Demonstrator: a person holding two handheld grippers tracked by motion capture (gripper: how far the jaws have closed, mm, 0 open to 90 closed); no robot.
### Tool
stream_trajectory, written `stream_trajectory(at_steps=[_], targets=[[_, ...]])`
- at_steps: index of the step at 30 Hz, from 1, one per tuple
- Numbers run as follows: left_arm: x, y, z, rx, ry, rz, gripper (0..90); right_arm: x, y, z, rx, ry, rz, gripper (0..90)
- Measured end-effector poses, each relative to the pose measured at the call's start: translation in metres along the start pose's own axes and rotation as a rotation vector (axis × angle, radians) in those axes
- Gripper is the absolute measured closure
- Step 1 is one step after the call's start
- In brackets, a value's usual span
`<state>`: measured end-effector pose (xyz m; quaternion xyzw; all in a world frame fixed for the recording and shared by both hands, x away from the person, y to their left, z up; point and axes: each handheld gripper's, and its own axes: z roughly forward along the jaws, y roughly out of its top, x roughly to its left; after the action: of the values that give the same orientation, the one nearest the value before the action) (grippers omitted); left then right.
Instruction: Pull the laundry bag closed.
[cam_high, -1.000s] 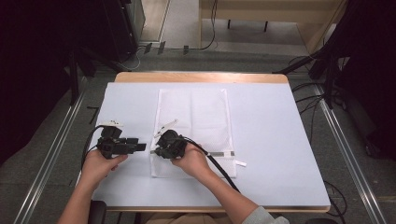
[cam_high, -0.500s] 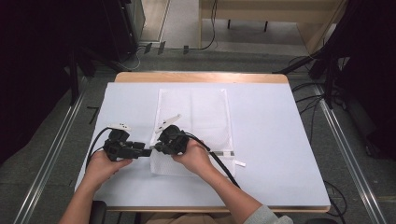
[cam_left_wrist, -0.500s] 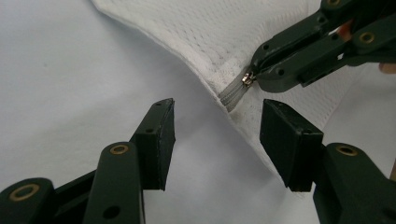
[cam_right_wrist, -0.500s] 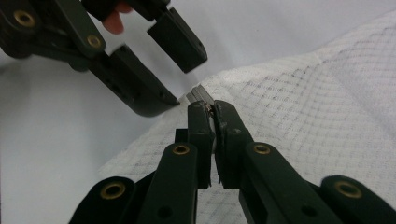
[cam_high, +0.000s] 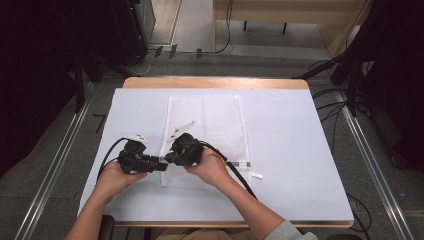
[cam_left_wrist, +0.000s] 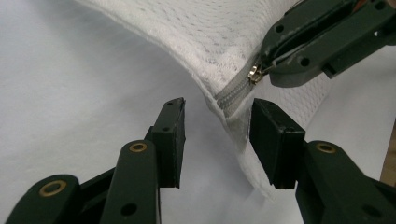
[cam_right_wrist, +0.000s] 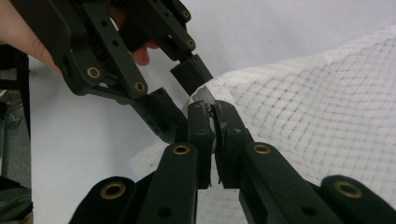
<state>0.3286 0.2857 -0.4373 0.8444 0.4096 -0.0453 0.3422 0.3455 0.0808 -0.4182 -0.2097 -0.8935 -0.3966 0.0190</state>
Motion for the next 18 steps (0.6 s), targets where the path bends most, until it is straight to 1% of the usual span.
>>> stream_trajectory(at_steps=[1, 5, 7, 8, 10, 12, 14, 16, 18], targets=[[-0.0003, 0.0003, 0.0001, 0.003, 0.005, 0.005, 57.7, 0.0002, 0.0001, 0.0001, 0.001, 0.002, -0.003, 87.8], [-0.0001, 0.0001, 0.0003, -0.004, 0.000, 0.021, 65.9, 0.0001, -0.0003, 0.0001, 0.008, 0.021, -0.007, 87.8], [-0.0009, 0.0002, 0.0005, 0.000, -0.002, 0.030, 72.3, -0.0011, -0.0007, 0.0012, 0.007, 0.029, -0.002, 87.8], [-0.0012, 0.0004, 0.0007, 0.003, -0.004, 0.037, 74.0, -0.0017, -0.0010, 0.0017, 0.010, 0.034, 0.004, 87.8], [-0.0016, 0.0007, 0.0011, 0.009, 0.003, 0.035, 76.7, -0.0025, -0.0014, 0.0021, 0.018, 0.034, 0.009, 87.9], [-0.0012, 0.0011, 0.0007, 0.011, -0.006, 0.029, 79.8, -0.0026, -0.0018, 0.0027, 0.019, 0.038, 0.010, 87.9], [-0.0019, 0.0017, 0.0000, 0.012, -0.002, 0.027, 82.7, -0.0028, -0.0020, 0.0033, 0.021, 0.037, 0.008, 87.9], [-0.0025, 0.0026, -0.0004, 0.017, -0.003, 0.022, 84.3, -0.0036, -0.0025, 0.0034, 0.021, 0.036, 0.009, 87.9], [-0.0032, 0.0033, -0.0005, 0.021, -0.007, 0.018, 85.1, -0.0044, -0.0031, 0.0034, 0.021, 0.037, 0.020, 87.9]])
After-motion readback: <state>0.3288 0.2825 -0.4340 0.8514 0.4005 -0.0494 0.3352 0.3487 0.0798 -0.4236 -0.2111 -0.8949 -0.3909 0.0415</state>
